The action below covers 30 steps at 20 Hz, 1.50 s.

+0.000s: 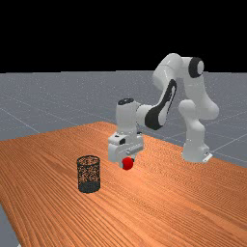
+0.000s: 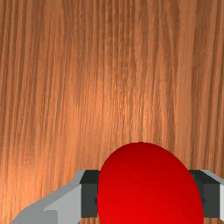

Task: Put the ball into the container

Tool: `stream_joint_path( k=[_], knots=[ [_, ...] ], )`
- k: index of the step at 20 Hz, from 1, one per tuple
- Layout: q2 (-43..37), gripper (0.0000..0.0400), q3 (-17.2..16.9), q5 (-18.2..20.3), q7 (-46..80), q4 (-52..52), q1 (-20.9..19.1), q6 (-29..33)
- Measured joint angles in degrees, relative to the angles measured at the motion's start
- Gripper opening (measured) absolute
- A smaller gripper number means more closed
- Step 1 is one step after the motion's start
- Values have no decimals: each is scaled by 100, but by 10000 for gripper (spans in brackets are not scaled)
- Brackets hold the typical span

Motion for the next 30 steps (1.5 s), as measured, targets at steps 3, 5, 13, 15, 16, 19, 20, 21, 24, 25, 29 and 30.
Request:
stream_joint_path(
  k=[3,5,13,15,16,19,20,21,24,25,29,30],
  knots=[
    [512,280,-69,-141,11,848,-7,-339],
    [1214,280,-79,-119,55,2084,-1,-1082],
    [2934,280,49,83,-50,5085,-88,-2357],
    [3018,280,262,337,104,5194,-6,-2349],
    [3116,280,238,262,348,5377,201,-2418],
    [3281,280,122,12,705,5931,613,-2912],
    [3251,280,120,-34,591,5950,621,-2924],
    [3215,280,118,-26,590,5899,602,-2900],
    [3184,280,92,-21,627,5841,561,-2878],
    [3186,280,92,-21,627,5840,559,-2879],
    [3193,280,92,-21,628,5836,559,-2881],
    [3331,280,-59,-225,729,6227,676,-3259]
  ],
)
